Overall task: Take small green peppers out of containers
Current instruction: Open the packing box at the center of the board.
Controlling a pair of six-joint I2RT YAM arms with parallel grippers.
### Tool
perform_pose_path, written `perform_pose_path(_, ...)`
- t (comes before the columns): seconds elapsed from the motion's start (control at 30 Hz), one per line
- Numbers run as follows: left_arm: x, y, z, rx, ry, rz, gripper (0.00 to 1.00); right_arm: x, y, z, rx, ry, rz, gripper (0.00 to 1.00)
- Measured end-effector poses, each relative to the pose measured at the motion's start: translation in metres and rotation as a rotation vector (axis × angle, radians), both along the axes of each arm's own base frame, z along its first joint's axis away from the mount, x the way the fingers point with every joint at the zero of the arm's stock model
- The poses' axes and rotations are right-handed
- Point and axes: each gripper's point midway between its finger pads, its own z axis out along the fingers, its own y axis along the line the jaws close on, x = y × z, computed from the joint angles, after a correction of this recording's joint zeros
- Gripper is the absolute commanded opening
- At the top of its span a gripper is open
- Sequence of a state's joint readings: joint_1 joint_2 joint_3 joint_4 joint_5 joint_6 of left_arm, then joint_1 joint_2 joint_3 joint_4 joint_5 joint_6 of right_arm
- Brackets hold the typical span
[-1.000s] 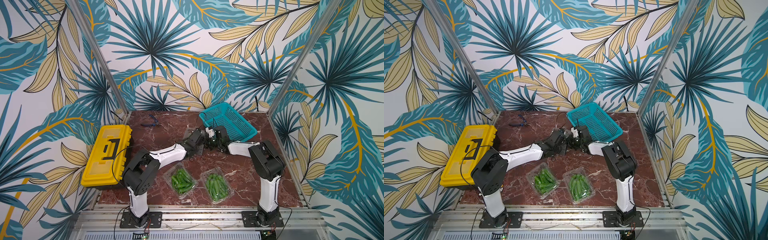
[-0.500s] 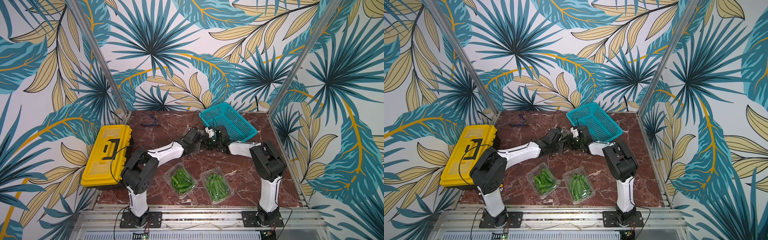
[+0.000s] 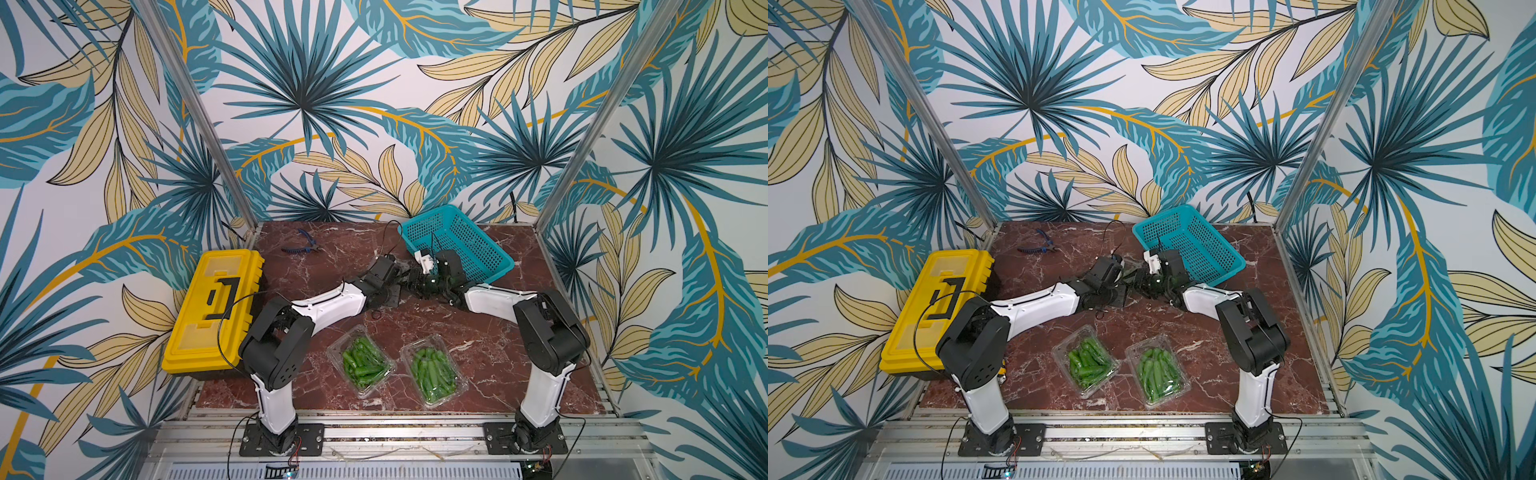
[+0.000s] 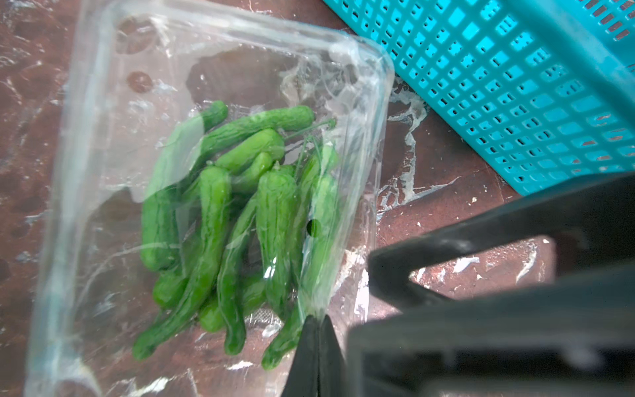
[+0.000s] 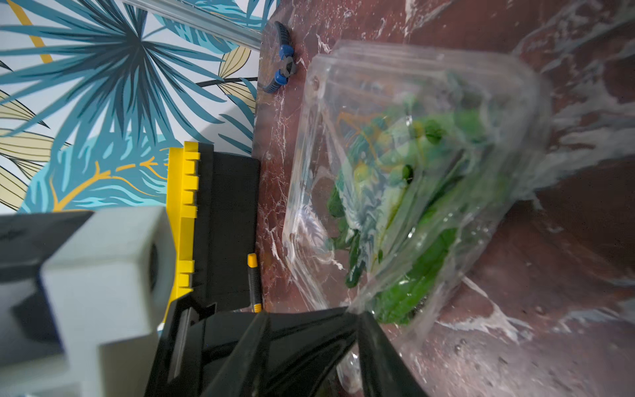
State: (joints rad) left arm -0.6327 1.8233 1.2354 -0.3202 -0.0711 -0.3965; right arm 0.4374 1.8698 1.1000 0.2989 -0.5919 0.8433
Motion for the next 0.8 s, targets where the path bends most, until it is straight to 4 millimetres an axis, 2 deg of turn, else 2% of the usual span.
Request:
perform_pose_path(0.13, -0.003, -0.002, 0.000, -0.009, 0.014, -0.013, 0.00, -0.005, -0.013, 0.000, -0.097, -0.007, -0.019, 0.43)
perform_pose_path(0.27, -0.006, -0.004, 0.001, -0.018, 0.022, -0.027, 0.00, -0.008, -0.020, -0.013, -0.159, 0.022, -0.028, 0.43)
perform_pose_path(0.6, -0.010, -0.007, 0.001, -0.034, 0.040, -0.049, 0.00, -0.005, -0.018, -0.054, -0.199, 0.122, -0.019, 0.42)
perform_pose_path(0.8, -0.013, -0.007, 0.005, -0.046, 0.048, -0.052, 0.00, -0.001, -0.016, -0.060, -0.213, 0.138, -0.025, 0.41)
